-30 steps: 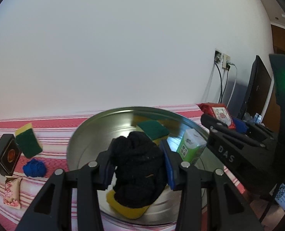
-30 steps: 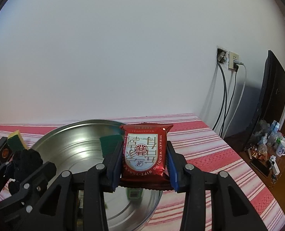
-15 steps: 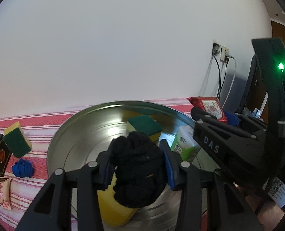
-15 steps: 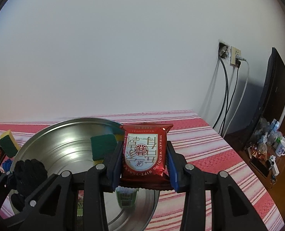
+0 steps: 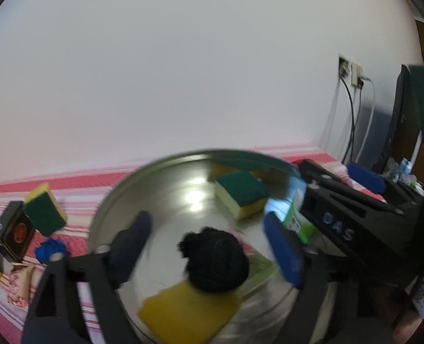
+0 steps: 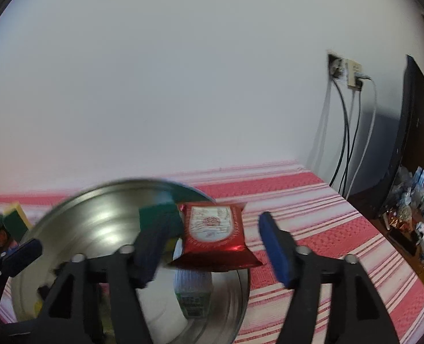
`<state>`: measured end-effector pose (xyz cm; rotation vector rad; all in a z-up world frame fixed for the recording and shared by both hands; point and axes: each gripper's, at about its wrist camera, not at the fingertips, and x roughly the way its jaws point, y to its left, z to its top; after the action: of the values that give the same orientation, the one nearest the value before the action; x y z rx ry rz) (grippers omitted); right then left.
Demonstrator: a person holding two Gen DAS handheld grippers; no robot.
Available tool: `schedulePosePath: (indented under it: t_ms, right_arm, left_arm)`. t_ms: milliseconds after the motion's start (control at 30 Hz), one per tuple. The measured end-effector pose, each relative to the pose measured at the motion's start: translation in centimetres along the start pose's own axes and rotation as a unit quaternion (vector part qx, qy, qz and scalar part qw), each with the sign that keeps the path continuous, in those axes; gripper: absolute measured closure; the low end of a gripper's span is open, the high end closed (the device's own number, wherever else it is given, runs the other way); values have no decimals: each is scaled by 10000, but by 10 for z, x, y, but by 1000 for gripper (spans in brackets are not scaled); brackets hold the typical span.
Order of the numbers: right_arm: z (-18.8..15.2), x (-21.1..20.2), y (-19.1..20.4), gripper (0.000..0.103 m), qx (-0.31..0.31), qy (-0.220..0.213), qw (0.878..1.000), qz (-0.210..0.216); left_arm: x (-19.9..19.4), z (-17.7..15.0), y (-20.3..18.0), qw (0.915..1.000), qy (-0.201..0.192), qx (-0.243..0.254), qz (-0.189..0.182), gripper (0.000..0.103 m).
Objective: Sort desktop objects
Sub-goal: 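Open both grippers to drop the fuzzy ball and red packet into the tin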
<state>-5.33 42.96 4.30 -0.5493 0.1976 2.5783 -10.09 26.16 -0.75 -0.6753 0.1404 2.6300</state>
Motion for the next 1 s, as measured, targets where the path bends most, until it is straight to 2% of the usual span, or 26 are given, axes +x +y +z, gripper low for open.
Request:
schedulePosePath:
  t_ms: [33,100,233,400,1000]
  right_arm:
    - [0,-6,-2,28,44,-185,9998,-29]
    - [0,-14,-2,27,51,-395,9991,-131]
    - [-2,-24,-2,27,102,-661,9974,-250]
    - [-5,-27,-3,26,279,-671,9971,-204]
    - [-16,-31,2,25,307,-730,9967,-196]
  left_arm:
    - [-3,0,1,9999,-64,-1,82,1]
    - [-7,0,4,9996,-186,-18,191,1]
    - [-6,0,14,9998,-118,-136,110,1]
    - [-5,2,20,9996,-70,-230,154,1]
    - [-2,2,22,9992,-25,-299,281,1]
